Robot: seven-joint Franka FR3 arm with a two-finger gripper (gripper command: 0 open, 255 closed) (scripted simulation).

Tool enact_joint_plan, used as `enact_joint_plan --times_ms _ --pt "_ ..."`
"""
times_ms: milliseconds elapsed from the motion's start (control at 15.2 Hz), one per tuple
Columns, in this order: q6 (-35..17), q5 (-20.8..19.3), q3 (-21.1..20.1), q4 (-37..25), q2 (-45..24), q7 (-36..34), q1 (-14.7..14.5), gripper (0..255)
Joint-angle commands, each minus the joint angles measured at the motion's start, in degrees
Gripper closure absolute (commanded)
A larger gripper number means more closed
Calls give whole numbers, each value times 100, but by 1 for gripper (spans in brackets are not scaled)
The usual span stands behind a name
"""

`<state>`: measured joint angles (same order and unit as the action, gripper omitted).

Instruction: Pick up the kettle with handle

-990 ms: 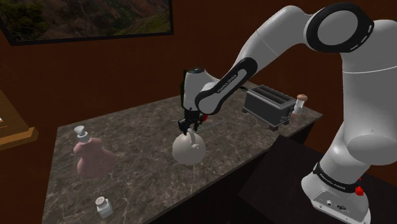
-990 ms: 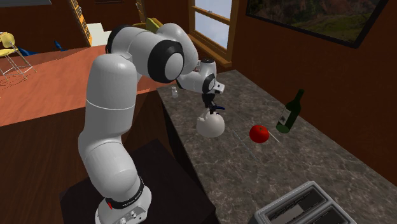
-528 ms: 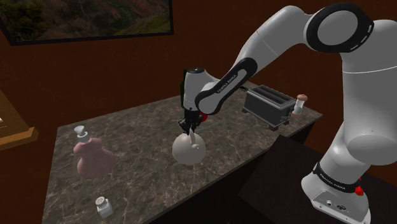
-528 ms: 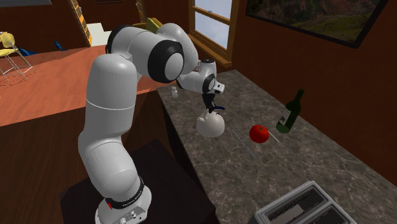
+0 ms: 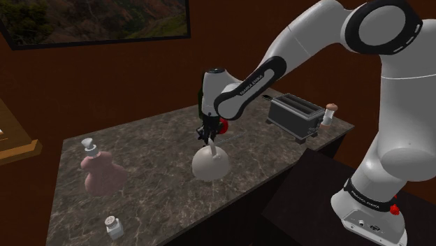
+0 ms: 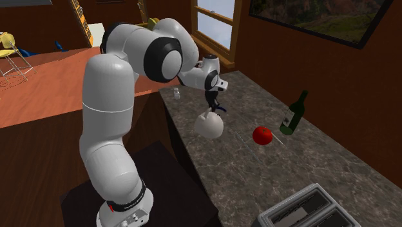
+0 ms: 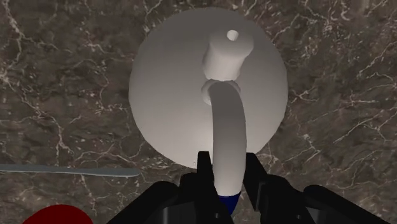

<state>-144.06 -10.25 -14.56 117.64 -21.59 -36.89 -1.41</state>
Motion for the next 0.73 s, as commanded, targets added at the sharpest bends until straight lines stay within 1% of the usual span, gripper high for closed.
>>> enact_joint_plan --times_ms 0,528,660 --pt "126 46 -30 -42 97 26 11 255" --pt "631 245 -126 -156 503 167 81 255" --pt "640 249 -127 -159 511 169 82 255"
